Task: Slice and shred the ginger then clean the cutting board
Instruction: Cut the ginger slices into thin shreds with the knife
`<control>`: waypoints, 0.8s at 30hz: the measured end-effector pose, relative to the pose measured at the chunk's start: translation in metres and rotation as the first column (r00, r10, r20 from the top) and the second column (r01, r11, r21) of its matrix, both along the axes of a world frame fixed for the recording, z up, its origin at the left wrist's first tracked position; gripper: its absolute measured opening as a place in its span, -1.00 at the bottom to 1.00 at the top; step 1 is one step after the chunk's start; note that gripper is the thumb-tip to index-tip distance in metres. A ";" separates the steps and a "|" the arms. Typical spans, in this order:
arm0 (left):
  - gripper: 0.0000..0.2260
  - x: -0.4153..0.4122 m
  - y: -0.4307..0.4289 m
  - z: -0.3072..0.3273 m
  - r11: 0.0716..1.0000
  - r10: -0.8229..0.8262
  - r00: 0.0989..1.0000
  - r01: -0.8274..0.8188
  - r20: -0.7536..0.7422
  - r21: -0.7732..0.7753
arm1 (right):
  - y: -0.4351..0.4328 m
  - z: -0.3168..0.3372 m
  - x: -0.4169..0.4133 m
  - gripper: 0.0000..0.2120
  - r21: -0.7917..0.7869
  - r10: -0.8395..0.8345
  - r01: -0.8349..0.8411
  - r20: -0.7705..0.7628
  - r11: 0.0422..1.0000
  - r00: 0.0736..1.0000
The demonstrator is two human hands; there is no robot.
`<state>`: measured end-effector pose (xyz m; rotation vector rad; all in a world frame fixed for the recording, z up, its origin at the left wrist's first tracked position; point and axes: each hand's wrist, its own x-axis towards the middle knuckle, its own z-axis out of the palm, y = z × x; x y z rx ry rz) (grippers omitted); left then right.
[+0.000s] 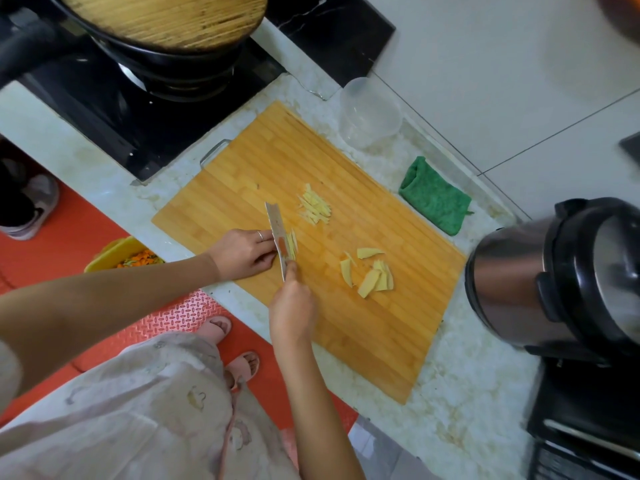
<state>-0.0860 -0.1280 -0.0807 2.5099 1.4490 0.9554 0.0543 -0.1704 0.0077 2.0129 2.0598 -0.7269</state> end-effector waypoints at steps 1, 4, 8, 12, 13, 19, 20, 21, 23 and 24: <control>-0.78 0.000 0.000 0.001 1.000 -0.002 1.000 0.002 0.002 -0.002 | 0.003 -0.003 0.002 -0.46 0.019 -0.007 0.007 0.011 1.000 1.000; -0.77 0.001 0.000 0.003 1.000 -0.009 1.000 0.009 0.004 -0.003 | -0.002 0.003 -0.002 -0.45 0.026 -0.032 0.032 -0.017 0.999 0.999; -0.73 -0.001 0.000 0.001 1.000 0.012 1.000 -0.012 0.006 -0.025 | -0.012 0.007 -0.003 -0.42 0.027 -0.028 0.029 -0.039 0.999 0.999; -0.75 0.000 0.000 0.004 1.000 0.007 1.000 -0.007 0.008 -0.010 | -0.008 0.006 -0.003 -0.42 0.013 -0.020 0.020 -0.020 1.000 1.000; -0.77 0.001 0.000 0.004 1.000 0.000 1.000 0.000 0.012 -0.008 | -0.007 0.005 -0.002 -0.42 0.002 -0.034 0.034 -0.019 0.999 0.999; -0.79 0.000 0.000 0.002 1.000 -0.005 1.000 0.005 0.011 0.004 | -0.007 0.000 -0.004 -0.40 -0.023 -0.052 0.052 -0.005 0.998 0.999; -0.79 0.000 0.000 0.002 1.000 -0.008 1.000 0.008 0.012 0.004 | -0.007 0.000 -0.004 -0.40 -0.024 -0.059 0.059 -0.003 0.998 0.998; -0.79 0.000 0.000 0.002 1.000 -0.012 1.000 0.012 0.011 0.003 | -0.008 -0.001 -0.004 -0.40 -0.026 -0.062 0.062 -0.002 0.998 0.998; -0.79 0.000 0.000 0.000 1.000 -0.011 1.000 0.011 0.011 0.006 | -0.008 -0.002 -0.004 -0.39 -0.026 -0.058 0.058 -0.003 0.998 0.998; -0.79 0.000 0.000 0.000 1.000 -0.010 1.000 0.010 0.015 0.003 | -0.008 -0.002 -0.004 -0.40 -0.026 -0.057 0.057 -0.006 0.998 0.998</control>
